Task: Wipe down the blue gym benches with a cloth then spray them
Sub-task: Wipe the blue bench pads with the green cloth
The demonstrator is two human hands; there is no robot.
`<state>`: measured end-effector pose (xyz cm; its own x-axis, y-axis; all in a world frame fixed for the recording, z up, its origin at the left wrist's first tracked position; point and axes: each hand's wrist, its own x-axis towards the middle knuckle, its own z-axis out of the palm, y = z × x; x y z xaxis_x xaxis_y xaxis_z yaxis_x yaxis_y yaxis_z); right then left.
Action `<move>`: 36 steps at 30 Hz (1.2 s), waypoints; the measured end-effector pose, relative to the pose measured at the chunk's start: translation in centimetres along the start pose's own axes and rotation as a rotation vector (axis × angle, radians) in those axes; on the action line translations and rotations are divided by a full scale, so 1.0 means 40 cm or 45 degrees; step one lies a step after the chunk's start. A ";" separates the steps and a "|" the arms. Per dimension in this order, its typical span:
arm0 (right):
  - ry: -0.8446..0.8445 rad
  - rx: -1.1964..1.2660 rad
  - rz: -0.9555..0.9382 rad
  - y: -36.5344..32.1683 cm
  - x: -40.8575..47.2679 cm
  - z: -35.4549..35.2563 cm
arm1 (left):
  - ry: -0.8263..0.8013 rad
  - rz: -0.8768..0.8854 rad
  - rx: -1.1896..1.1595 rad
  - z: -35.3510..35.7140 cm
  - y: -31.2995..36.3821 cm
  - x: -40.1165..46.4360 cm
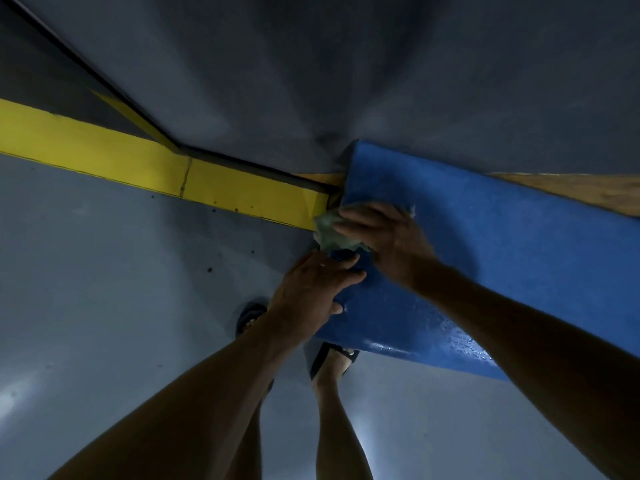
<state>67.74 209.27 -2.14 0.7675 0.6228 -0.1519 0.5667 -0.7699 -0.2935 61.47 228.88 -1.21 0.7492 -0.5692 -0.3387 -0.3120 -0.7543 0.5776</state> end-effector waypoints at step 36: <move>0.001 -0.242 -0.305 0.115 -0.203 -0.015 | 0.121 -0.547 -0.370 0.069 0.011 -0.200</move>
<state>64.30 200.60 -1.70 0.6052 0.7899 -0.0990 0.7775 -0.6133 -0.1394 53.70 232.20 -0.30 0.8278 -0.1861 -0.5292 0.2000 -0.7835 0.5883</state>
